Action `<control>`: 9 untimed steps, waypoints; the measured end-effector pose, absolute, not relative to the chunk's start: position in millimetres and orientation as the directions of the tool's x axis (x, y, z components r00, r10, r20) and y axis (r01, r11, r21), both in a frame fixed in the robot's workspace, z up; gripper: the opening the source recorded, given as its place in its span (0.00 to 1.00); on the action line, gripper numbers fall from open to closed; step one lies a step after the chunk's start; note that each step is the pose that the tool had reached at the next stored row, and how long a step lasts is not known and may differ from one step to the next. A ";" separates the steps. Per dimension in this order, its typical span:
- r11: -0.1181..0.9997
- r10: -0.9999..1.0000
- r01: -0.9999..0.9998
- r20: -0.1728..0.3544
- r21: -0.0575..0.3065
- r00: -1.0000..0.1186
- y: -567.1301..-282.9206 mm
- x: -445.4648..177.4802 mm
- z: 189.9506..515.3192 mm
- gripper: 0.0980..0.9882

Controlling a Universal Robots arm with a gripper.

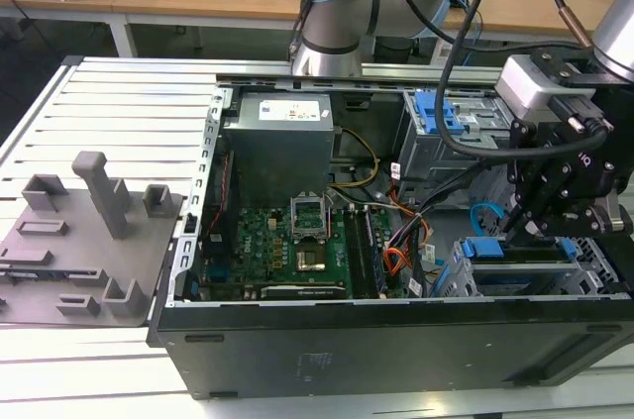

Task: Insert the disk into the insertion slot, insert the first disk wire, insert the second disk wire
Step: 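Insert the second disk wire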

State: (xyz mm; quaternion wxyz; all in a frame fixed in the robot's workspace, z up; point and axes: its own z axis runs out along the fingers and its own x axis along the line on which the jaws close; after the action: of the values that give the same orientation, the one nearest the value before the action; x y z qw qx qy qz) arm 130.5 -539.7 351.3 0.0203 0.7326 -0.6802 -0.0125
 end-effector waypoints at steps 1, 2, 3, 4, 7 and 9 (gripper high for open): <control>-0.069 -0.998 -0.997 0.009 0.047 0.069 -539.8 131.1 351.1 0.07; -0.060 -0.998 -0.997 0.010 0.047 0.061 -539.8 131.2 350.9 0.07; -0.044 -0.999 -0.998 0.010 0.047 0.044 -539.9 131.5 350.4 0.07; -0.027 -1.000 -0.999 0.010 0.047 0.027 -539.9 131.6 349.9 0.07; 0.011 -1.000 -0.999 0.009 0.047 -0.011 -539.8 132.2 348.7 0.07; 0.023 -1.000 -0.999 0.009 0.047 -0.023 -539.8 135.1 347.9 0.07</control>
State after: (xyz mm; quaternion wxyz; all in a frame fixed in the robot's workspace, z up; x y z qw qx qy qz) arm 135.1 -539.8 347.9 0.0197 0.6988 -0.7149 -0.0134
